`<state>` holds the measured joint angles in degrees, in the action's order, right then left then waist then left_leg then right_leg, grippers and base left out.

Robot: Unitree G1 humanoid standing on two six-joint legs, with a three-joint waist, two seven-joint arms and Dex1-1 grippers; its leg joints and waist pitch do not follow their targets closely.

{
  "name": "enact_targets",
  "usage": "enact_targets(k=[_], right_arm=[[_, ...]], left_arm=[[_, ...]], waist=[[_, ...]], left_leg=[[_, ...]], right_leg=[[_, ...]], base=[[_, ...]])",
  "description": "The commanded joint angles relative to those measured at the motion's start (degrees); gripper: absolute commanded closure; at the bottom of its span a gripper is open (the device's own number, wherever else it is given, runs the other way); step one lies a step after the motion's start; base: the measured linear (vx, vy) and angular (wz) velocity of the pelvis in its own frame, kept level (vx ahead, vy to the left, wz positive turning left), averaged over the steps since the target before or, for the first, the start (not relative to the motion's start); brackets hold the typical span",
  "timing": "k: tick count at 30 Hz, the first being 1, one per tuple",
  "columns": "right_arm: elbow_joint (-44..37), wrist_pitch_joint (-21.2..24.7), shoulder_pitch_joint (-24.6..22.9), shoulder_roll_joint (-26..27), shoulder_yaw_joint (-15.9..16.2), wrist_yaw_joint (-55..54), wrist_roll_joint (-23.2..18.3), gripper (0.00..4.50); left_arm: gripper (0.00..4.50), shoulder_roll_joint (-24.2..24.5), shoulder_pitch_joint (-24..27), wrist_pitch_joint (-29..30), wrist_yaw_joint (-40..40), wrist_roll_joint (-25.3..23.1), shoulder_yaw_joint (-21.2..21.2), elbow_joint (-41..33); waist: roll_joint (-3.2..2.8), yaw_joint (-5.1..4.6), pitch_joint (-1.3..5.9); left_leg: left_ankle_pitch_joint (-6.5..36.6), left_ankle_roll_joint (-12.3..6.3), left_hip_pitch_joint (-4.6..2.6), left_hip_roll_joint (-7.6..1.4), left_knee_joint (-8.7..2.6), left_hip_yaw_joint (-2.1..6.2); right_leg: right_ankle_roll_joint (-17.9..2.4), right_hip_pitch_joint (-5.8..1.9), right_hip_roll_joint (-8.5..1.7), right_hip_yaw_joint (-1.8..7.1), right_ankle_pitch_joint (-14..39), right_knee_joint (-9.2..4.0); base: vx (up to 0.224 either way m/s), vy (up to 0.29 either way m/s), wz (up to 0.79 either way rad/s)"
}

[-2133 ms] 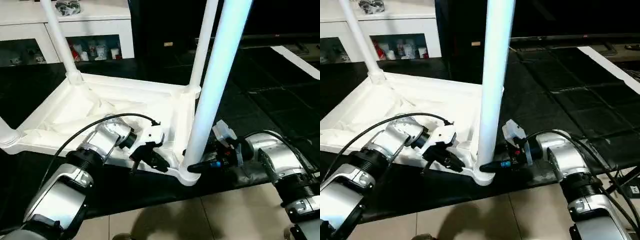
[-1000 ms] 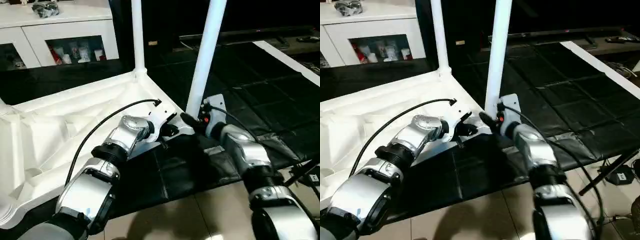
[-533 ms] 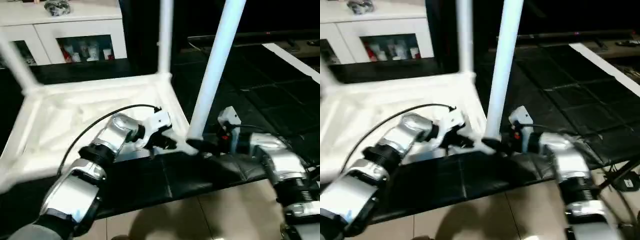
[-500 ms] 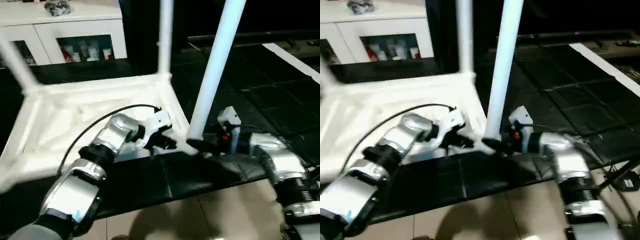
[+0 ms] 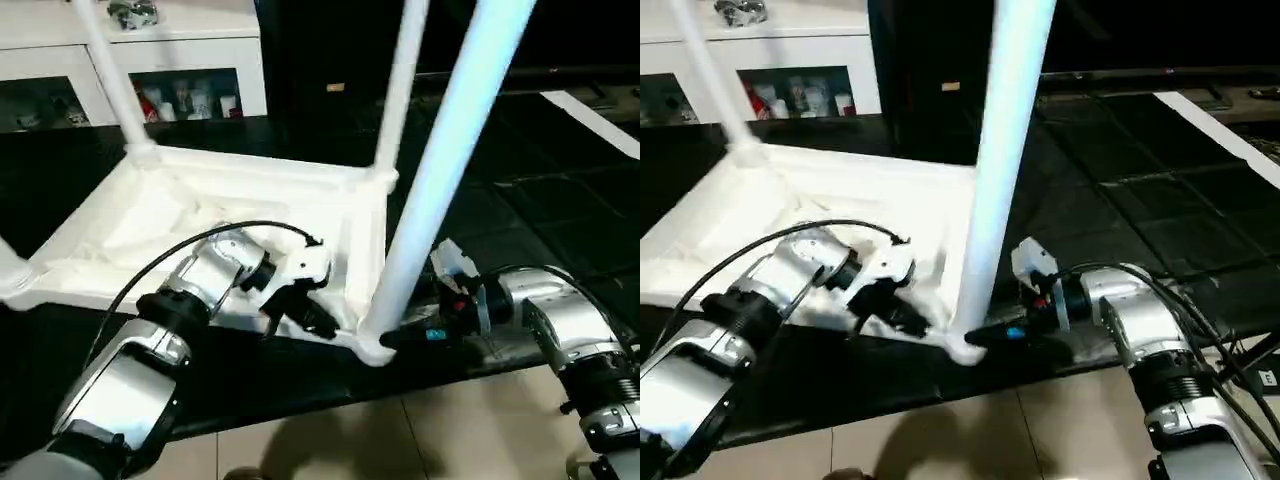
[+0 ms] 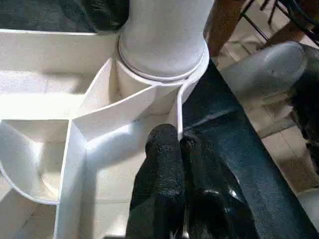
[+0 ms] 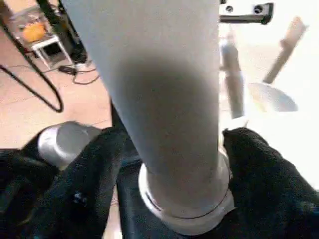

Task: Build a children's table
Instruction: Rotate leg to tighten

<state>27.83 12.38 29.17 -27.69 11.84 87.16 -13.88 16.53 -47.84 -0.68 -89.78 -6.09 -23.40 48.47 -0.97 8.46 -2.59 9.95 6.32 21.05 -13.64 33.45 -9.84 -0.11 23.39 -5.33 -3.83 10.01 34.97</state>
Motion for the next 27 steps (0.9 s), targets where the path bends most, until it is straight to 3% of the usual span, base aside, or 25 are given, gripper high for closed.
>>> enact_targets(k=[1, 13, 20, 27], right_arm=[[1.20, -0.37, 1.12, -0.06, 0.73, 1.60, -0.42, 1.47], [-0.09, 0.10, -0.17, 0.37, 1.01, 2.82, -1.10, 2.34], [-0.62, -1.33, -1.31, 0.62, 0.86, 2.36, -0.67, 2.46], [-1.13, 1.14, -1.04, 1.13, 0.62, 2.49, -1.63, 2.50]], left_arm=[[4.50, -0.40, 0.08, -1.27, -2.68, -0.07, -2.18, -1.31], [4.50, -0.46, 0.95, -0.86, -2.63, -0.42, -2.25, -2.43], [4.50, -0.29, 1.11, -0.90, -2.55, -0.53, -2.31, -2.29], [4.50, -0.99, 0.64, 1.04, 1.36, -1.07, -1.67, -1.48]], waist=[[0.53, -0.29, 3.79], [0.60, -0.30, 3.94], [0.59, -0.20, 3.89], [0.70, -0.27, 3.89]], left_leg=[[12.51, -3.47, -0.67, 0.43, -3.69, -0.92], [10.44, -3.91, -0.56, 0.45, -3.54, -0.92], [11.43, -3.36, -0.62, 0.46, -3.61, -0.90], [11.10, -3.61, -0.59, 0.47, -3.58, -0.91]], right_leg=[[-15.41, -3.24, -2.19, 1.71, 8.46, -3.76], [-15.66, -3.29, -2.02, 1.66, 6.05, -3.40], [-14.89, -3.26, -2.10, 1.71, 8.39, -3.66], [-15.13, -3.29, -2.04, 1.68, 7.60, -3.56]], base=[[0.000, 0.000, 0.00], [0.000, 0.000, 0.00], [0.000, 0.000, 0.00], [0.000, 0.000, 0.00]])
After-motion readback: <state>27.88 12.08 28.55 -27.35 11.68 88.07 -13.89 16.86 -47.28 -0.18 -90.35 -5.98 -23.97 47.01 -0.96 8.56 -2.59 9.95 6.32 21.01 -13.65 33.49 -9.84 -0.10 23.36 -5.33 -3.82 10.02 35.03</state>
